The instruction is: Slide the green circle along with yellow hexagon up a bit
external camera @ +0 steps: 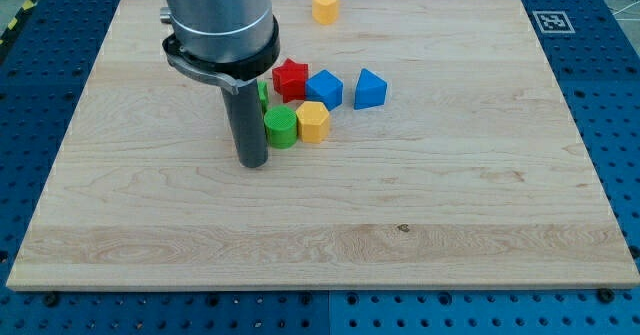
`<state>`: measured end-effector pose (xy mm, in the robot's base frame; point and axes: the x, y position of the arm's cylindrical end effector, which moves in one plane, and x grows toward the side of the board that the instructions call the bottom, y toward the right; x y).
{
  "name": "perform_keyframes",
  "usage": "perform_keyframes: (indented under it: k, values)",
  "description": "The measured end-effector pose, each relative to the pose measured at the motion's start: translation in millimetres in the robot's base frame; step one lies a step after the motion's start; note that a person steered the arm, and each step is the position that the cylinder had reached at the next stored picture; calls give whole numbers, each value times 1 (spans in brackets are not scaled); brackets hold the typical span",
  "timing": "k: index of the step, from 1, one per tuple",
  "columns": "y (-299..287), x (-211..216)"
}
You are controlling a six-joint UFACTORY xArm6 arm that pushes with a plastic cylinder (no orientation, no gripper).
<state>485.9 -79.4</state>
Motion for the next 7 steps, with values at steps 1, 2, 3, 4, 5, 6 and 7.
perform_keyframes:
  k: [1, 2, 3, 4, 5, 6, 7]
  values:
    - [-1, -8]
    - [-3, -4]
    - [13, -20]
    - [16, -21]
    - [17, -22]
    - [21, -26]
    - [33, -42]
